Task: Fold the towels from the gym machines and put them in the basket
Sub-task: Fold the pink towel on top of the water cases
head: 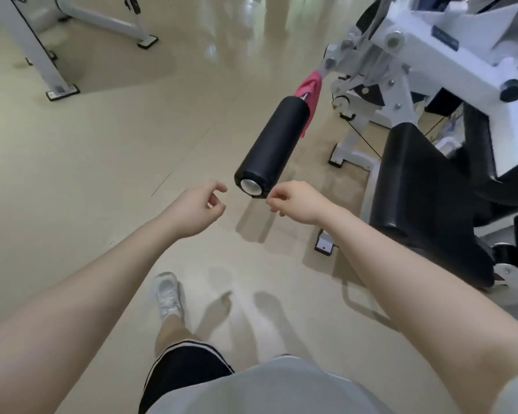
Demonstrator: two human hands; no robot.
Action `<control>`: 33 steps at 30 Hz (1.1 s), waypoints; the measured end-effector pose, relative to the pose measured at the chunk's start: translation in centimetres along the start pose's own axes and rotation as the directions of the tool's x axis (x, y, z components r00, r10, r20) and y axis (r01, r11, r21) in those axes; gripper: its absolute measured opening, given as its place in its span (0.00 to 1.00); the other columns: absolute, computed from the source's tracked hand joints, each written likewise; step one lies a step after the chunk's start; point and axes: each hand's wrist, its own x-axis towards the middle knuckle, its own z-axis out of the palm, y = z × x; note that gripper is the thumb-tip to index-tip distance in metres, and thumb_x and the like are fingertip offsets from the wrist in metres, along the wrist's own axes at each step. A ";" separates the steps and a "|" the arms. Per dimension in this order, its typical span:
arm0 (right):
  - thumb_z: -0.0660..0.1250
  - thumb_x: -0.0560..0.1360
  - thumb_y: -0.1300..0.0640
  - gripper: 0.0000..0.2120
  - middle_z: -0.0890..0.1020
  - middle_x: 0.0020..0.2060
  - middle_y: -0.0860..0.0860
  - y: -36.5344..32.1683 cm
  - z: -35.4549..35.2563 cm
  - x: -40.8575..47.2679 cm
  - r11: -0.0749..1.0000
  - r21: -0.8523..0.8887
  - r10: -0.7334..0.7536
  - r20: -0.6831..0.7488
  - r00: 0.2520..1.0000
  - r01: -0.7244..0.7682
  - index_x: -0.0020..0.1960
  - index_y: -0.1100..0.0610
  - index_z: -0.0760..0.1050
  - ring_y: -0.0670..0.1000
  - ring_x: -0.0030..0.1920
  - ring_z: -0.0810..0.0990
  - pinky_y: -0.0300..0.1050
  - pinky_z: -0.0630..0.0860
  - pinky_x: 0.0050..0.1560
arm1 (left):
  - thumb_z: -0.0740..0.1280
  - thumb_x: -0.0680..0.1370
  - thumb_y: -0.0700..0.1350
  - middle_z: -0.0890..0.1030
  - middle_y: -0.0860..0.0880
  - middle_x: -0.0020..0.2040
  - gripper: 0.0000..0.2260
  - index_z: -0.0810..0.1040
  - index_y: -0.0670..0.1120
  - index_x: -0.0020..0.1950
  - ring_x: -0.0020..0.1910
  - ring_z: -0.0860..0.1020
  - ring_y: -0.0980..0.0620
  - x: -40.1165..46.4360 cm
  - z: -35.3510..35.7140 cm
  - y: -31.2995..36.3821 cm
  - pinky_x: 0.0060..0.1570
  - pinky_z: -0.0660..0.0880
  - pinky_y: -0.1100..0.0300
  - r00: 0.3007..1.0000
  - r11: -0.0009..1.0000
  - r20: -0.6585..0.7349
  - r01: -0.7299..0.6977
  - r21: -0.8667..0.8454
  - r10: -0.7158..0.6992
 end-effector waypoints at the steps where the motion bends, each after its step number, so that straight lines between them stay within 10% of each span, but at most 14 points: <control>1: 0.58 0.76 0.56 0.10 0.82 0.46 0.54 -0.6 -0.3 2.4 1.000 0.011 0.017 -0.018 1.000 -0.016 0.48 0.59 0.77 0.54 0.48 0.79 0.51 0.77 0.52 | 0.59 0.78 0.44 0.78 0.49 0.49 0.15 0.68 0.50 0.64 0.47 0.77 0.49 2.3 -1.7 -0.7 0.31 0.67 0.62 1.000 1.000 0.006 -0.009 0.006 0.009; 12: 0.58 0.75 0.57 0.11 0.82 0.45 0.53 -7.3 -3.7 22.8 0.897 0.326 0.375 -0.201 0.905 -0.299 0.46 0.60 0.77 0.54 0.47 0.79 0.48 0.76 0.49 | 0.58 0.78 0.39 0.78 0.52 0.40 0.11 0.70 0.48 0.58 0.38 0.78 0.53 26.4 -18.8 -3.0 0.46 0.72 0.56 0.988 0.983 0.088 -0.117 -0.140 0.130; 19: 0.57 0.75 0.60 0.10 0.78 0.40 0.52 -2.2 -9.3 32.1 0.775 0.477 0.560 -0.214 0.801 -0.414 0.35 0.57 0.70 0.51 0.42 0.75 0.43 0.72 0.43 | 0.59 0.77 0.38 0.78 0.51 0.42 0.09 0.72 0.48 0.55 0.41 0.78 0.51 41.8 -18.4 0.3 0.47 0.72 0.56 0.907 0.970 0.344 -0.233 -0.070 0.243; 28: 0.57 0.74 0.62 0.13 0.80 0.50 0.65 6.4 -22.0 46.0 0.645 0.589 0.726 -0.273 0.631 -0.487 0.48 0.70 0.75 0.63 0.50 0.78 0.58 0.75 0.53 | 0.60 0.78 0.38 0.76 0.49 0.43 0.10 0.75 0.41 0.58 0.45 0.74 0.48 64.6 -16.7 10.6 0.39 0.68 0.63 0.830 0.912 0.440 -0.407 0.057 0.343; 33: 0.58 0.77 0.61 0.13 0.80 0.52 0.62 9.0 -28.4 50.3 0.583 0.627 0.781 -0.256 0.570 -0.517 0.54 0.69 0.75 0.58 0.51 0.78 0.46 0.73 0.49 | 0.59 0.78 0.41 0.75 0.49 0.51 0.12 0.73 0.45 0.61 0.45 0.73 0.50 72.9 -14.6 16.3 0.36 0.68 0.67 0.755 0.879 0.505 -0.476 -0.017 0.418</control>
